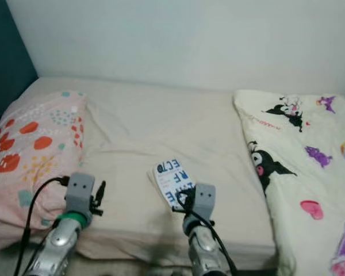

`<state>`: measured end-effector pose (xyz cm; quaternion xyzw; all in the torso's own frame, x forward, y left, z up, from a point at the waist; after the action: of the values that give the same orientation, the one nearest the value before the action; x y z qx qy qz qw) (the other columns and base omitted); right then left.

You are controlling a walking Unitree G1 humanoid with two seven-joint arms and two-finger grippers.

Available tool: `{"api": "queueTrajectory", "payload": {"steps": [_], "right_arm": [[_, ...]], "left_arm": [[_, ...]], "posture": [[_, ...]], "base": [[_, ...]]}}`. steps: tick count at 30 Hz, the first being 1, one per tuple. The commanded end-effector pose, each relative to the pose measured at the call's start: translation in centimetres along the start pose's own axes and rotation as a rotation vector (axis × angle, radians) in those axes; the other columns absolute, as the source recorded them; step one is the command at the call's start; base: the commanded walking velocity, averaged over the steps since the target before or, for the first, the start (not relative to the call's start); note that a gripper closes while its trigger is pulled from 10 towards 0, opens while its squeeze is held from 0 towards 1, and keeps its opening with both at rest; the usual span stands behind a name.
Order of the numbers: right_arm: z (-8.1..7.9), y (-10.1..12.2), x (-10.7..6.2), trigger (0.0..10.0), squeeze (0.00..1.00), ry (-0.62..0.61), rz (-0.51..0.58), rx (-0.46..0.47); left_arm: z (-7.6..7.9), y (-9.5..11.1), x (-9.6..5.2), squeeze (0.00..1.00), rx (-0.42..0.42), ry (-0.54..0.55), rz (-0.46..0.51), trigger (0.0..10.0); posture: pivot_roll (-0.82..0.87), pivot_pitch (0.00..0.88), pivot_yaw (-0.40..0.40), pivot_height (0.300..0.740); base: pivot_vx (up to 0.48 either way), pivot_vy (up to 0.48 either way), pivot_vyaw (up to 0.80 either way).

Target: Clean up the room

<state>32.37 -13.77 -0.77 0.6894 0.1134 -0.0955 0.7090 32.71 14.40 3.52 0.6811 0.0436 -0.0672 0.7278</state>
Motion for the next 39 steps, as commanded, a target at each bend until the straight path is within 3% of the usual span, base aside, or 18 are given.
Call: {"api": "queueTrajectory", "payload": {"steps": [1, 15, 26, 39], "right_arm": [[0.2, -0.6, -0.3, 10.0, 0.00, -0.010, -0.017, 0.013], [0.3, -0.6, -0.3, 10.0, 0.00, 0.003, -0.023, 0.002], [-0.5, -0.1, 0.1, 10.0, 0.00, 0.056, -0.016, 0.000], [-1.0, 0.2, 0.3, 10.0, 0.00, 0.092, -0.019, -0.016]], "left_arm": [[-0.1, -0.8, -0.4, 0.00, 0.005, 0.002, -0.024, 10.0], [0.0, -1.0, -0.6, 0.00, -0.011, 0.012, -0.028, 10.0], [-0.1, -1.3, -1.0, 0.00, -0.025, 0.036, -0.030, 10.0], [-0.3, -1.4, -1.1, 0.00, -0.027, 0.055, -0.029, 10.0]], "posture": [[0.02, 0.000, 0.032, 0.627], [0.02, 0.000, 0.013, 0.627], [0.02, 0.013, -0.008, 0.602], [0.02, 0.024, -0.013, 0.602]], "base": [[0.000, 0.000, 0.00], [0.000, 0.000, 0.00], [0.000, 0.000, 0.00], [0.000, 0.000, 0.00]]}}
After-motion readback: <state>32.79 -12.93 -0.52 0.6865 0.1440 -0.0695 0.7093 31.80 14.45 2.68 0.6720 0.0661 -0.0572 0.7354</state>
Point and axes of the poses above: a point about 5 cm out from each wrist's last joint towards the gripper, its own x axis pointing out of the wrist towards the gripper, its own y axis along the axis of the wrist's last joint, z = x × y, the point moved 4 cm from there along x, pointing out of the wrist towards the gripper, and after that the axes turned 12 degrees about -x, right-handed, at the moved point
